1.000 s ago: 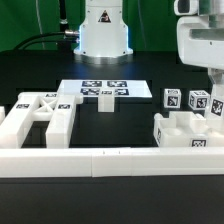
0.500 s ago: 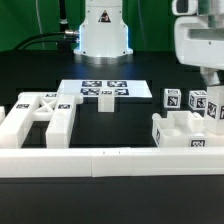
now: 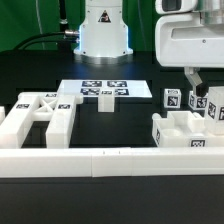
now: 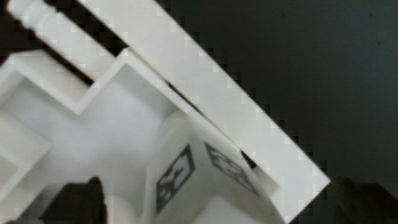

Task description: Assemble chair

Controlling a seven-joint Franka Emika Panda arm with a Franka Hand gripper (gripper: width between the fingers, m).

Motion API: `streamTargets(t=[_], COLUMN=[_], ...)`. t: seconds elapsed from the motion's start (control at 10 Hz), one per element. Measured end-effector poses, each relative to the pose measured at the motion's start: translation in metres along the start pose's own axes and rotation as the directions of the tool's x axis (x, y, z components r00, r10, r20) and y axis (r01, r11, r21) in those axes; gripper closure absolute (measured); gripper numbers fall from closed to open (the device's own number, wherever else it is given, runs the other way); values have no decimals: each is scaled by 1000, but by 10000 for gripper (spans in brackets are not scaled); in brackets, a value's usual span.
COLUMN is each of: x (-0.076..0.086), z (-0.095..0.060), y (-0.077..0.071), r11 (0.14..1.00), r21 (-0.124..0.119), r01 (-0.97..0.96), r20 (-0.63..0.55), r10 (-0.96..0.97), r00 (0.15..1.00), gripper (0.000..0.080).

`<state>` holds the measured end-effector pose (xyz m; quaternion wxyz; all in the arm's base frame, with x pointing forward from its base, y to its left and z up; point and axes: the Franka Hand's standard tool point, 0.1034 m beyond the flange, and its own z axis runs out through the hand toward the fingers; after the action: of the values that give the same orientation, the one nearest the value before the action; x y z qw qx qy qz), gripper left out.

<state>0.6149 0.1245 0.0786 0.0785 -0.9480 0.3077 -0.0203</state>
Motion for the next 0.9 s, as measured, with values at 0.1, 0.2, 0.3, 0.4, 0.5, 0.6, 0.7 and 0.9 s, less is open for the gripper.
streamTargets(t=[0.1,0.2,0.3,0.4,0.5,0.6,0.7,0.9], x=[2,1,2,3,5,5,5,7], z=[0,1,1,1,-1,-1,-1,-1], y=[3,3,4,3,2,1,1,2], r11=[988,976,929,883,843,812,746,706], r21=[-10,-18,-32,-42,-42,-42,-49,-48], r01=[153,217,368,467,537,583,664,706], r20=[2,0,1,12,12,14,18,20], r10=[-153,-217,-369,-467,-537,-583,-664,-706], r00=[988,976,930,884,844,813,747,708], gripper=[151,151,151,151,151,151,151,236])
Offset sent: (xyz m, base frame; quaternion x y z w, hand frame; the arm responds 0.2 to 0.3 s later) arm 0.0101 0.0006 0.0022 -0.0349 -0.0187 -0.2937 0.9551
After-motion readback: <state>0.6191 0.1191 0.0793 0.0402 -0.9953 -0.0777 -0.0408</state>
